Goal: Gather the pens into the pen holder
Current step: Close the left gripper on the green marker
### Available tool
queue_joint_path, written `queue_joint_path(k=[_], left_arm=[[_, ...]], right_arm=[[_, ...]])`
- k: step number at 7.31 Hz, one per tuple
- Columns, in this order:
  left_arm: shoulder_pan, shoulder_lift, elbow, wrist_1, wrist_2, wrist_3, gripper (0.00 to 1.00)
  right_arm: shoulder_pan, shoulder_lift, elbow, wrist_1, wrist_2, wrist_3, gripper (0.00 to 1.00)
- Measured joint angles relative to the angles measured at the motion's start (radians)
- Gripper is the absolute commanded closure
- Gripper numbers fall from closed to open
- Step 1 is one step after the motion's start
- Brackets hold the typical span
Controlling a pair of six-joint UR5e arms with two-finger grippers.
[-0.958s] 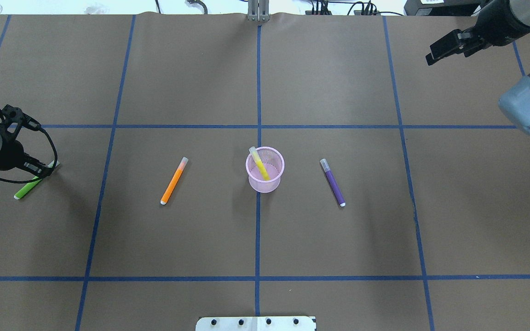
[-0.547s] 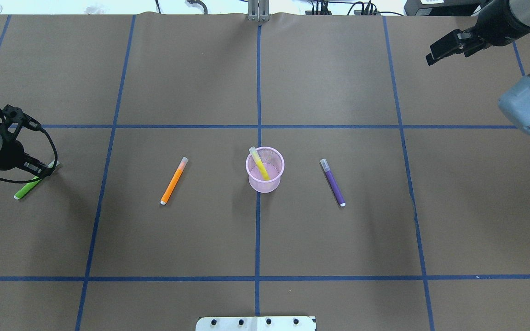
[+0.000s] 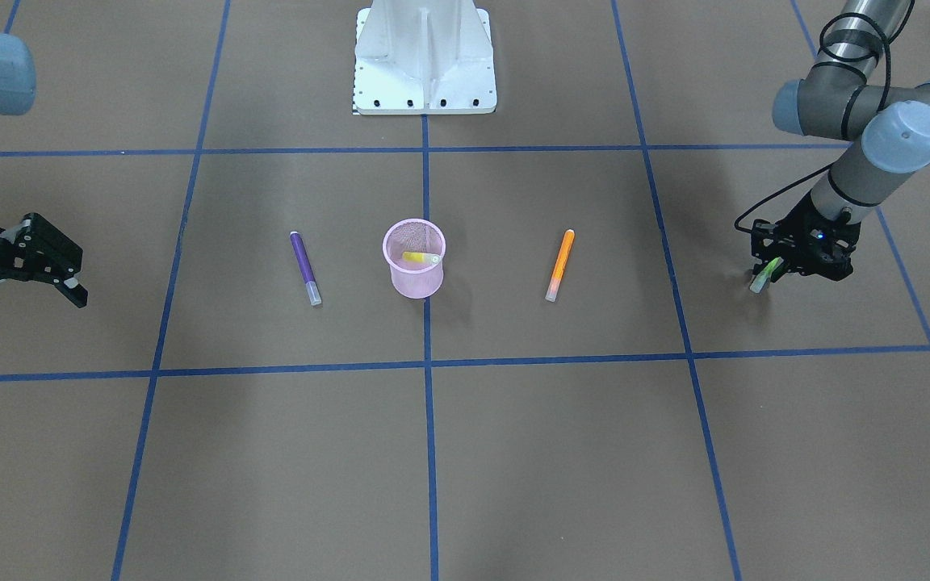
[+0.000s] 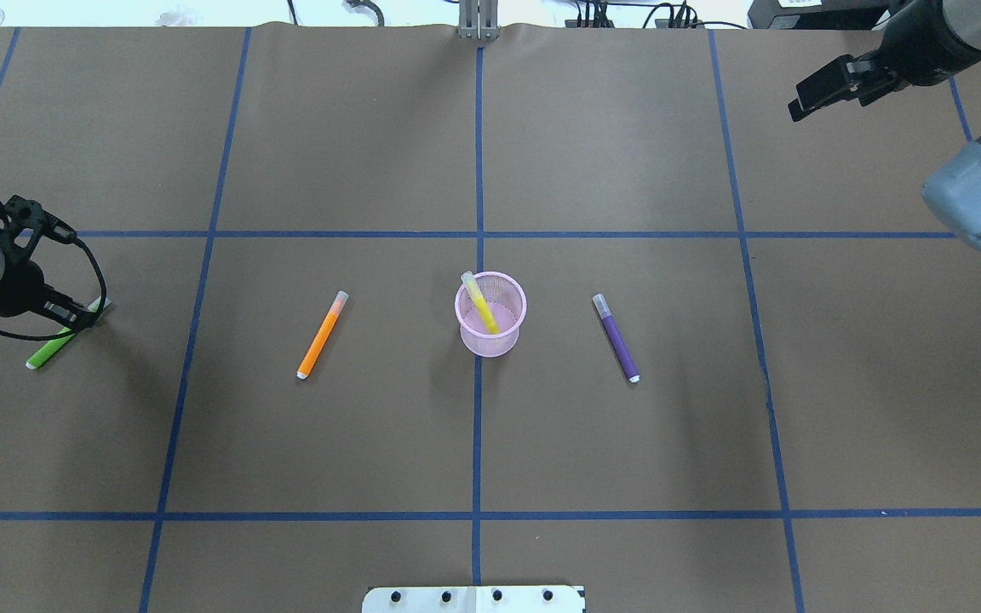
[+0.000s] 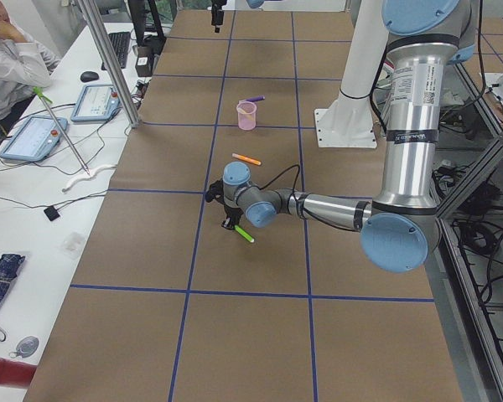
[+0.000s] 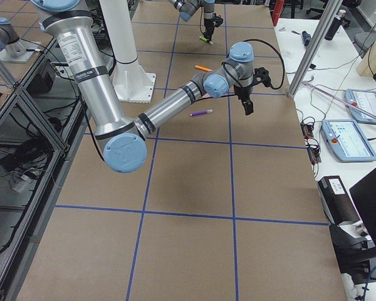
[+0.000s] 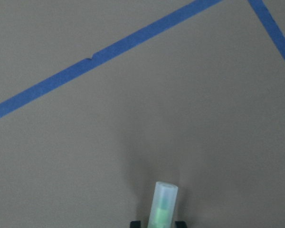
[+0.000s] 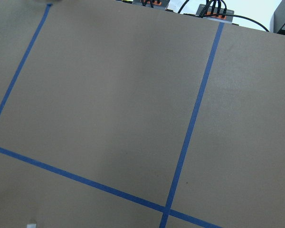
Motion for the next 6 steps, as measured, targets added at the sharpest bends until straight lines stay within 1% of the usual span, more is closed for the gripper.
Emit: queue_joint_path(k=[2,5,6], left_arm=[[0.000,0.000,0.002,0.000,0.000,0.001,0.64],[0.001,0.000,0.002,-0.001,0.002,0.003,0.68],[0.002,0.000,0.001,-0.001,0.003,0.003,0.79]], right_arm=[[0.000,0.000,0.000,0.000,0.000,0.000,0.01],[-0.001,-0.001,0.001,0.000,0.001,0.000,0.01],[-0.001,-0.001,0.000,0.000,0.002,0.000,0.01]])
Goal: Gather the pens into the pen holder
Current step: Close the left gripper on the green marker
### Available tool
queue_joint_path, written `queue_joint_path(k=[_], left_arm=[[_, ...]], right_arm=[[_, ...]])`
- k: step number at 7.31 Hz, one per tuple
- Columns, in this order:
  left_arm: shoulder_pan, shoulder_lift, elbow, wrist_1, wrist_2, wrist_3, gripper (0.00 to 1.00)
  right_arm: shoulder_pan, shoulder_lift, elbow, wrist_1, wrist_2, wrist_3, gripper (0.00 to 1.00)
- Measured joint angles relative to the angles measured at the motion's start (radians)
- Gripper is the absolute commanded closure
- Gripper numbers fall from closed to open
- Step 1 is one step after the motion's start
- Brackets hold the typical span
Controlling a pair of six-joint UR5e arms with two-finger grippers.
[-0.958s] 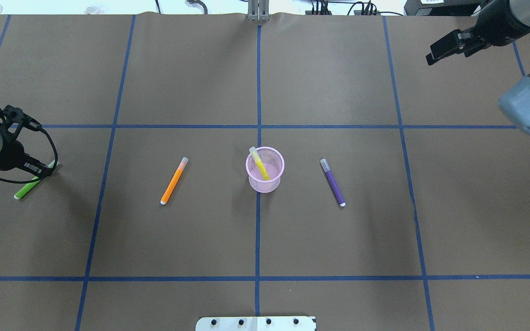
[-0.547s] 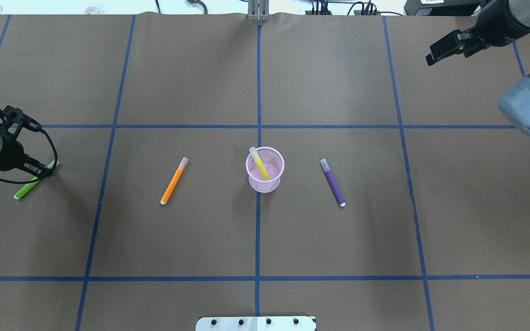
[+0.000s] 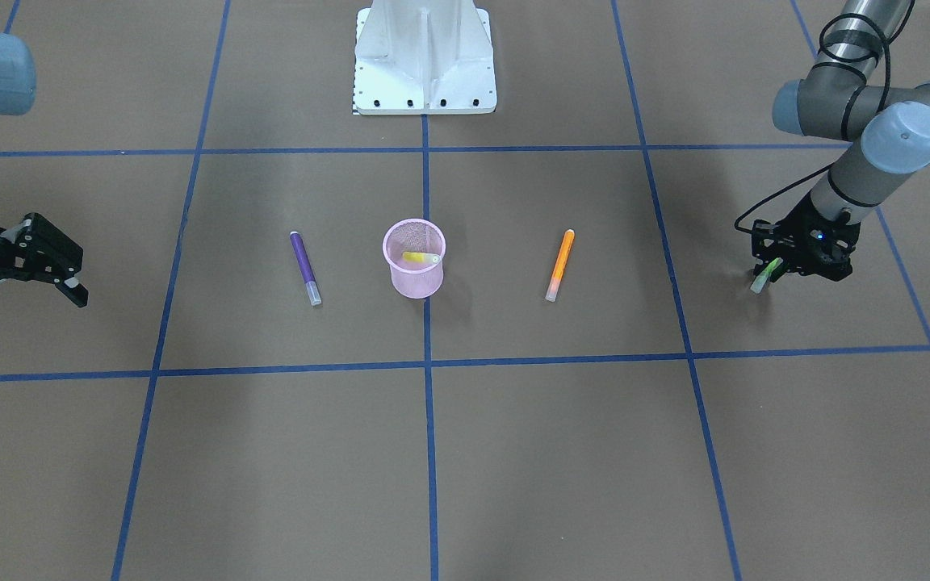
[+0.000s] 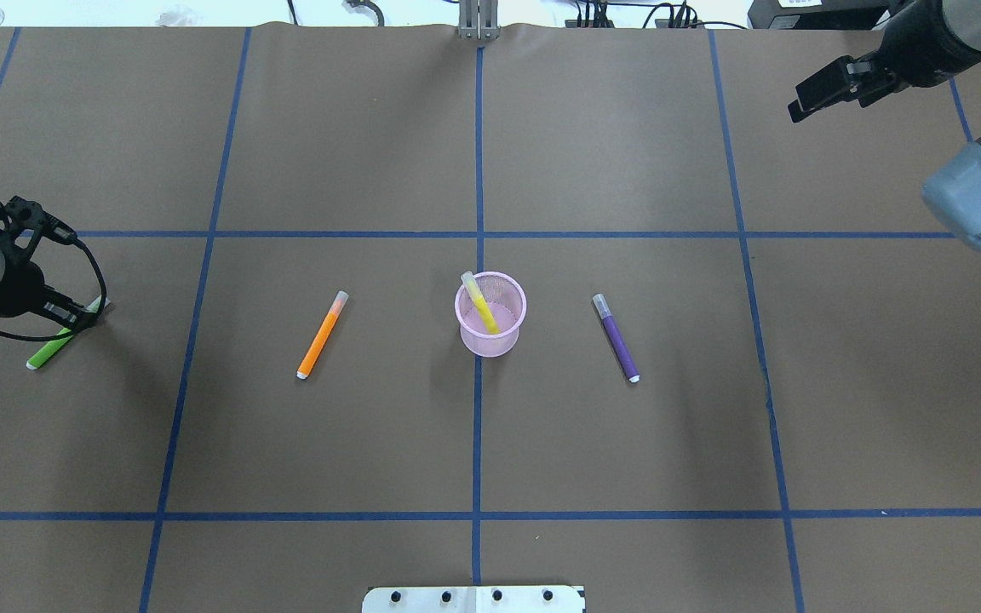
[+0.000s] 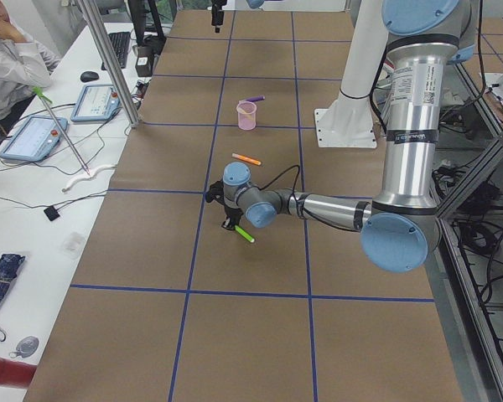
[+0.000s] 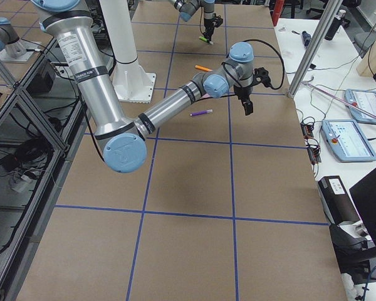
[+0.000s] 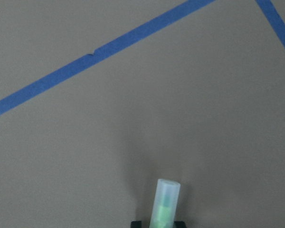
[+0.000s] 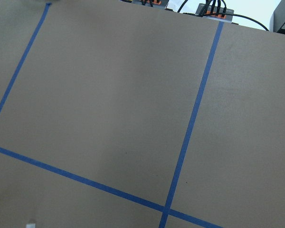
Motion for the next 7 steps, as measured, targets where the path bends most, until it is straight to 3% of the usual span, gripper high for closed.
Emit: queue_joint_path(k=[7], left_arm=[[0.001,0.000,0.000,0.001,0.001,0.000,0.67]], right_arm=[[0.000,0.000,-0.004,0.000,0.000,0.000,0.01]])
